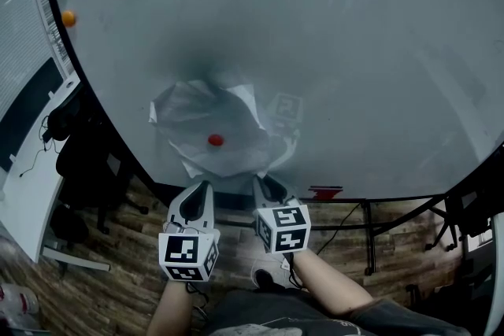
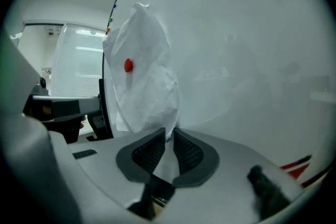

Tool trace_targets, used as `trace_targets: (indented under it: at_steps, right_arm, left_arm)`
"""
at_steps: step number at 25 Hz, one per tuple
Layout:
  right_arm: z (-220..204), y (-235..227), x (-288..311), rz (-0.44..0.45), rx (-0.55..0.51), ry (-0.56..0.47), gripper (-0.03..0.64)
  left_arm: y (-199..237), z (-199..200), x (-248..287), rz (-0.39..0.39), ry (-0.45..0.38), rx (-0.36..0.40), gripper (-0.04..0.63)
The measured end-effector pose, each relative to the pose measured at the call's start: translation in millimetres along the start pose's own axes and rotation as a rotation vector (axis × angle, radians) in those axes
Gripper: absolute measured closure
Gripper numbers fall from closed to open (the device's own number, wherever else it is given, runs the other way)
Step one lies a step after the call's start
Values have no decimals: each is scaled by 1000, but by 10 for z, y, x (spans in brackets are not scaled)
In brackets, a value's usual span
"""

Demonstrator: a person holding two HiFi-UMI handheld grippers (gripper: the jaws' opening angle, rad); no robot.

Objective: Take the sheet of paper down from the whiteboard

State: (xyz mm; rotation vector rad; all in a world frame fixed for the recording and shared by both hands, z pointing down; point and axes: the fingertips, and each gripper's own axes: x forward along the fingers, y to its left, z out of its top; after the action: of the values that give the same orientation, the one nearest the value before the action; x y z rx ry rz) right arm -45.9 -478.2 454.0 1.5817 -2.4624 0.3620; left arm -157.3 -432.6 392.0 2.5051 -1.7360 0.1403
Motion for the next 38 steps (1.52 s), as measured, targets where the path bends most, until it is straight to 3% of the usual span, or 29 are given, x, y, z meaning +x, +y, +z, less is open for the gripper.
trace_targets:
  at_steps: [5,12,15,20,27,32,38]
  right_arm:
    - [15,8,17,15,10,2,582]
    - [24,13,15,38,38,-1,588]
    - [58,31,14,47,47,-8,588]
    - [45,41,22,63,46,-6,588]
    - [59,38,20,72,50,-8,588]
    - [40,26,34,78,50,-6,588]
    - [36,22,17,86,61,-11,591]
  left_arm:
    - [36,87,39,7,-31,13,580]
    - [-26,429,182,-1,-141,145,571]
    - [-47,527,251,-12,-174,167,453]
    - [-55,686,350,10,-217,222,425]
    - [-76,768,483,46,-221,195,416]
    - [-15,758,512,115,-213,208,417]
    - [-30,748,511,156,-203,194,455]
